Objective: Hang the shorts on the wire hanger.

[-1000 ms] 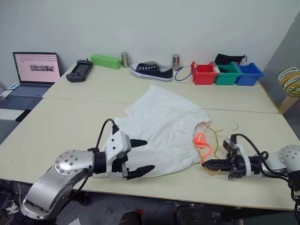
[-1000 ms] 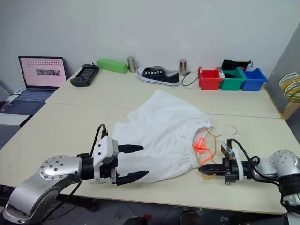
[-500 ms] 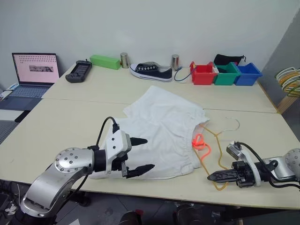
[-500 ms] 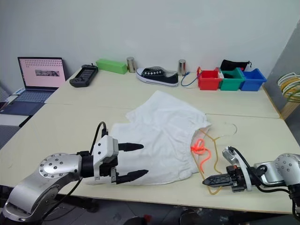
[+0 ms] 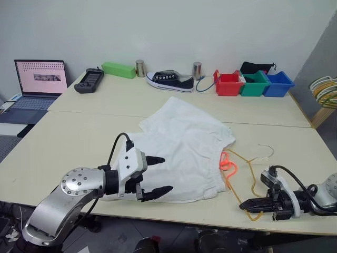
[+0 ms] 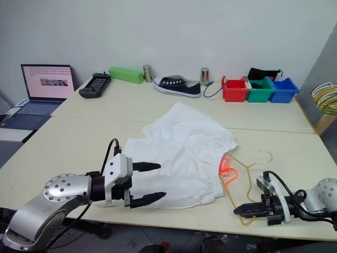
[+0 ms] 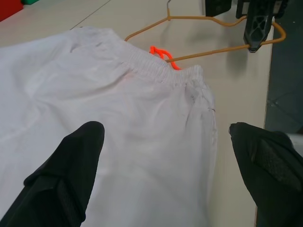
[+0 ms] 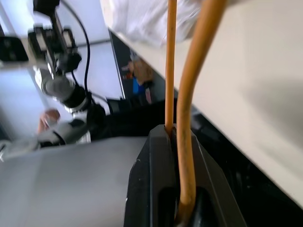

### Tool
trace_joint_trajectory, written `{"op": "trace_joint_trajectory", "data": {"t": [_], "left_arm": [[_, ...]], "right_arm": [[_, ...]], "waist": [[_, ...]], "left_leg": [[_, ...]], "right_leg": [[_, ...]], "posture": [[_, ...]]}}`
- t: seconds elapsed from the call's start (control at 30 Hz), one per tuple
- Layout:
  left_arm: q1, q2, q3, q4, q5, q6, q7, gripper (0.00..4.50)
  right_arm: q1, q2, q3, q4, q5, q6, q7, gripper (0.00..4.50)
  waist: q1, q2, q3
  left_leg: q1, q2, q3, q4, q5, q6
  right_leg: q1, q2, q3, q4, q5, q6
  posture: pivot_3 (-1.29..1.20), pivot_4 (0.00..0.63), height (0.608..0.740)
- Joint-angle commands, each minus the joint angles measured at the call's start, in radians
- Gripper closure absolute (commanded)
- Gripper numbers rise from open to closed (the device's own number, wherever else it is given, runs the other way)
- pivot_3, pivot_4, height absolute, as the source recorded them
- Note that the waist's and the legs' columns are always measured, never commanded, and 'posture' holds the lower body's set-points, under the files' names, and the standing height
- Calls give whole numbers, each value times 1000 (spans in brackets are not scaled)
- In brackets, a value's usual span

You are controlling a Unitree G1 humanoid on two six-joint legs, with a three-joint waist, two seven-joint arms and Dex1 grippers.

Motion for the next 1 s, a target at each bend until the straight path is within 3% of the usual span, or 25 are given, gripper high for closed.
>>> {"op": "trace_joint_trajectory", "data": {"t": [0.03, 0.37, 0.7, 0.87, 1.0], "left_arm": [[-10, 7, 15, -26, -2, -17, 0, 9], [-45, 4, -4, -3, 7, -25, -16, 9], [-37, -11, -3, -9, 12, -26, 1, 9], [-104, 9, 32, 59, 13, -34, -18, 9], [-343, 27, 85, 243, 20, -51, -26, 9]], "right_arm": [[-66, 92, -109, 68, 4, 4, -92, 4500], [-181, 227, -194, 76, -131, -43, -151, 4500], [-300, 179, -208, 101, -329, -128, -97, 4500], [-349, 54, 34, -152, -565, -356, 82, 4500], [-412, -7, 260, -256, -881, -681, 182, 4500]], "waist": [[-2, 1, 0], [-1, 4, -3], [-2, 8, -6], [-2, 11, -8], [-3, 11, -8]], "left_leg": [[0, 0, 0, 0, 0, 0], [0, 0, 0, 0, 0, 0], [0, -1, 0, 0, 0, 0], [0, 0, 0, 0, 0, 0], [0, 0, -1, 0, 0, 0]], "right_leg": [[0, 0, 0, 0, 0, 0], [0, 0, 0, 0, 0, 0], [0, 0, 1, 0, 0, 0], [-1, 0, 0, 0, 0, 0], [-7, 0, -2, 1, 0, 0]], "posture": [[-142, 30, 740], [-160, 18, 740], [-155, 23, 740], [-159, 22, 740], [-165, 17, 740]]}}
